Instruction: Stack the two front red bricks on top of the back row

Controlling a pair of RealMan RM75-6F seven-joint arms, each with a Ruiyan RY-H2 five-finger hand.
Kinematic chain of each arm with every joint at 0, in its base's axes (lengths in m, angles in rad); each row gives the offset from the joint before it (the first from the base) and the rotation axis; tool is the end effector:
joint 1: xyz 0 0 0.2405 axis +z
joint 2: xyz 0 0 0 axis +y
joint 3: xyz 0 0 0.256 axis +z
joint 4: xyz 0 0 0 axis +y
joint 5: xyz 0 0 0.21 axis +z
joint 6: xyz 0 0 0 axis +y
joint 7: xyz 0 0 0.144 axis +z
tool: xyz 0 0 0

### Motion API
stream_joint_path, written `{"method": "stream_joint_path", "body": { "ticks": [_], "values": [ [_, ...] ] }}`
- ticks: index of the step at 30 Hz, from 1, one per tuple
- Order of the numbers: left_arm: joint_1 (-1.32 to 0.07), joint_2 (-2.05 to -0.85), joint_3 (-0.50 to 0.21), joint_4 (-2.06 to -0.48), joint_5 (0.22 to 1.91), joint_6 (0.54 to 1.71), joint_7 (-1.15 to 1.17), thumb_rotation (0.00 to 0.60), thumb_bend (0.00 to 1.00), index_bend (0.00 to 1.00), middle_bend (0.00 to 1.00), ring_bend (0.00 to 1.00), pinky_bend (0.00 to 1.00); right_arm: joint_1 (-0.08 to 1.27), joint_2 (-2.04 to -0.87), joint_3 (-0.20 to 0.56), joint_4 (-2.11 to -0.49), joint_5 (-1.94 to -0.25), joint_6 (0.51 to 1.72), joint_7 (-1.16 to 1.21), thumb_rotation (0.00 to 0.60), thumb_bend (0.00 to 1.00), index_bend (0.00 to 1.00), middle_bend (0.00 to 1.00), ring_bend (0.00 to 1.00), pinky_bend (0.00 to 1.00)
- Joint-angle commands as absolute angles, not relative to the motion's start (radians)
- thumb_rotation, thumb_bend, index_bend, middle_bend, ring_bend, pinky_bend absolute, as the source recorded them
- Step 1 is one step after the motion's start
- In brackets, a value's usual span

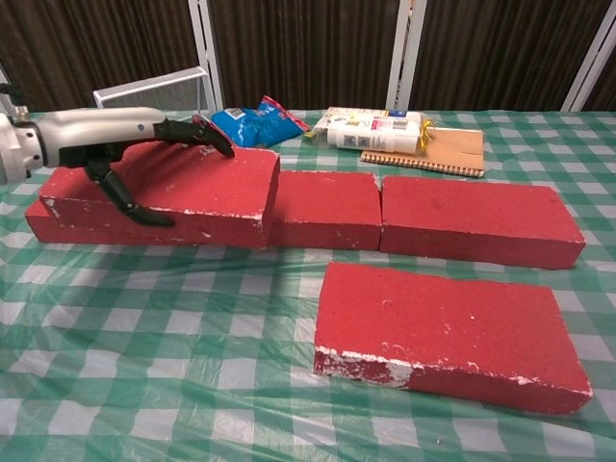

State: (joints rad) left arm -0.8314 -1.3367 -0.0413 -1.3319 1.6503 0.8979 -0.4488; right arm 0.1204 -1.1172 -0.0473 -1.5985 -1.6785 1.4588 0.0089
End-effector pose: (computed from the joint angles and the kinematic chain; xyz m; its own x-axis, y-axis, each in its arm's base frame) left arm -0.1619 0.3619 0.0337 0.4023 0.3924 0.8272 0.7998 -0.5903 -0.1090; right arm -0.2943 -0.1680 0.1346 0.4267 -0.1084 0.8979 -0.8921 -0.2134 0.3982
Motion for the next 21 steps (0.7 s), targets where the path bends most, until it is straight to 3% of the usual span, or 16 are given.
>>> {"method": "stream_joint_path", "body": {
  "ticks": [1,11,21],
  "values": [
    [-0.885,-1.374,-0.060,-1.259,1.648,0.853,-0.504,0.600,0.29,0.24,0.48,0.48,0.70,0.118,-1.121,-0.040,-1.602,-1.666,1.457,0.000,0.600,0.11,0.00,0.00,0.00,0.00],
    [-0.968,-1.458,-0.065,-1.073,1.624,0.793,-0.632,0.600,0.29,0.24,0.49,0.48,0.69,0.130,-1.130,-0.015,-1.597,-1.606,1.418,-0.017,0.600,0.11,0.00,0.00,0.00,0.00],
    [-0.978,-1.519,-0.070,-0.981,1.567,0.775,-0.633,0.600,0.29,0.24,0.48,0.48,0.68,0.138,-1.127,-0.007,-1.595,-1.589,1.400,-0.010,0.600,0.11,0.00,0.00,0.00,0.00]
  ]
}}
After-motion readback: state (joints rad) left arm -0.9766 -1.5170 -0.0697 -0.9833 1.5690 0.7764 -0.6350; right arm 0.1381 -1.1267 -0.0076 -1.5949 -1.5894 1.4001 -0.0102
